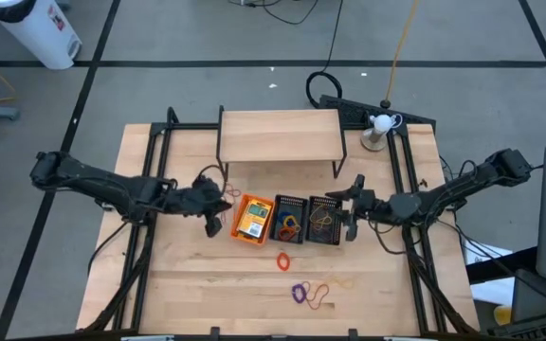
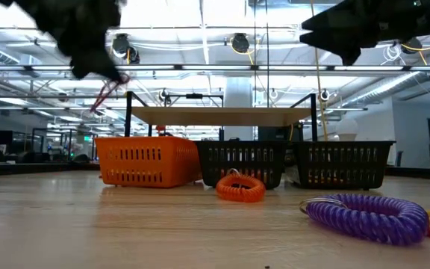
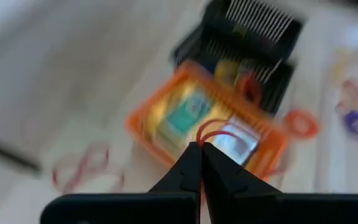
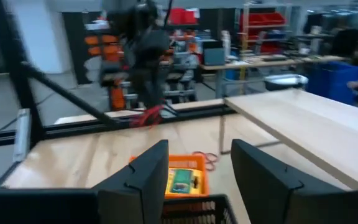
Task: Pick & Place Office Desk Supplies
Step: Put the red rubber band into the right black bin
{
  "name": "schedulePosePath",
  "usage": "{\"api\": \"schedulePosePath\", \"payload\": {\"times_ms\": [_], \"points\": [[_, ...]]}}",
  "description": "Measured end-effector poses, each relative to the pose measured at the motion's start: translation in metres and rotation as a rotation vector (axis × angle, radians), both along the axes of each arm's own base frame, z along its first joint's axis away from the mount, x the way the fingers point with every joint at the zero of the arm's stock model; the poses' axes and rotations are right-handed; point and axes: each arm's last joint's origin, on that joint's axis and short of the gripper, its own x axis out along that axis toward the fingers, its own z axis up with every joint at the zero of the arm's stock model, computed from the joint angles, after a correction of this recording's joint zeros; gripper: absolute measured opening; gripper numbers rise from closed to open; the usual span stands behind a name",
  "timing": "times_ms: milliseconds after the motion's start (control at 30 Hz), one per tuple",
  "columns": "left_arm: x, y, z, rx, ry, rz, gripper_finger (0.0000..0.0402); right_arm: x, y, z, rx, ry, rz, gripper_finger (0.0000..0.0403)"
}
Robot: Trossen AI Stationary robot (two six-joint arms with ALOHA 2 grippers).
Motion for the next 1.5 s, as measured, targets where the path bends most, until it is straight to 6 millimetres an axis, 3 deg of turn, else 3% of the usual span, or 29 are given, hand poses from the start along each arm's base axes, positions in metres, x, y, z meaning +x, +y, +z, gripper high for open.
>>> {"api": "schedulePosePath", "payload": {"times_ms": [200,400,567,933,1167,1500], "points": [[0.019,-0.003,0.046,0.174,-0.270,-0.125,0.0002,0.002,-0.003,0.003,-0.024,-0.022,0.087,0.0164],[0.034,-0.009,0.062,0.277,-0.478,-0.289,0.0001,0.006,-0.011,0.001,-0.019,-0.019,0.084,0.0164],[0.050,-0.011,0.054,0.293,-0.496,-0.314,0.0001,0.017,-0.013,-0.002,0.031,-0.070,0.173,0.0164],[0.090,-0.009,0.024,0.284,-0.536,-0.354,0.0001,0.055,-0.012,-0.012,0.041,-0.057,0.193,0.0164],[0.095,-0.001,0.018,0.284,-0.518,-0.336,0.0000,0.072,-0.008,-0.014,0.017,-0.033,0.216,0.0164],[0.096,0.000,0.019,0.291,-0.528,-0.331,0.0000,0.073,-0.007,-0.009,0.048,-0.114,0.298,0.0164]]}}
